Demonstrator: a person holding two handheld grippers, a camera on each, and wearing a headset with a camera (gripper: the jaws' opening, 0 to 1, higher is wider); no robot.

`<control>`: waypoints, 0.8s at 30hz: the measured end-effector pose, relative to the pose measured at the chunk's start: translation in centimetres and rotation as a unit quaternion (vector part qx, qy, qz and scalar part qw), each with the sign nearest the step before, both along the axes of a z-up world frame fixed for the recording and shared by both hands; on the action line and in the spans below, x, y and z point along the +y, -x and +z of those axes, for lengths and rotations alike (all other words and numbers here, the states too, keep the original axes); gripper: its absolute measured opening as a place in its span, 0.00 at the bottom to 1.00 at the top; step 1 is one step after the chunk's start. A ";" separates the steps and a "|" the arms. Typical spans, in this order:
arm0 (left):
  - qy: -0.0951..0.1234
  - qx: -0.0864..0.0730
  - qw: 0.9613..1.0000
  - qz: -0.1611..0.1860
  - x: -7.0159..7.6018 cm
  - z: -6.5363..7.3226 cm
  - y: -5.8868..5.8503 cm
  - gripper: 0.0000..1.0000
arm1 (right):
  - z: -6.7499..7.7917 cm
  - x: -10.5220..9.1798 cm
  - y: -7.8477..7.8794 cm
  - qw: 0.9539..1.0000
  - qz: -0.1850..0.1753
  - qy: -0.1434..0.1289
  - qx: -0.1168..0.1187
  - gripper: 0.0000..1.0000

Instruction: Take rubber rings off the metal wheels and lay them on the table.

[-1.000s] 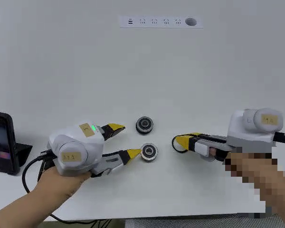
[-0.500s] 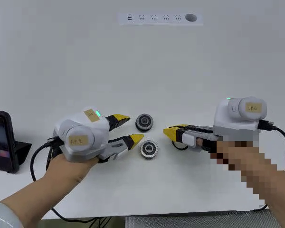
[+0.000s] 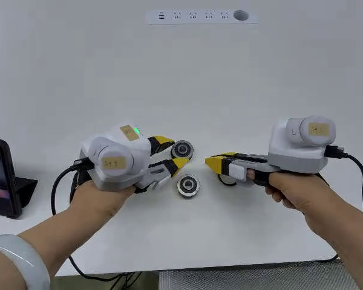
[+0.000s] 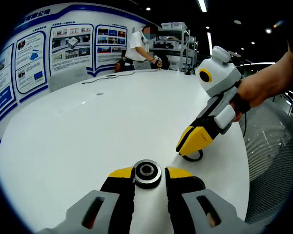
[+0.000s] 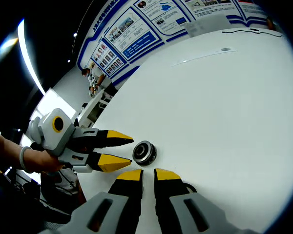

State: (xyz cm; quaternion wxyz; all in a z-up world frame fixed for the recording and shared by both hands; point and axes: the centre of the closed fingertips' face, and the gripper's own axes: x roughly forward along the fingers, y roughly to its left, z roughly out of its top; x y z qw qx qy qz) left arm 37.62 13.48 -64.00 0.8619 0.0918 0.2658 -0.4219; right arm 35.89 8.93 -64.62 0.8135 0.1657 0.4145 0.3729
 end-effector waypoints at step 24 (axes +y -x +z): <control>-0.023 0.018 1.000 -0.003 -0.3 -1.2 -0.8 0.17 | -0.2 0.0 -0.3 1.000 -0.007 -0.005 0.003 0.10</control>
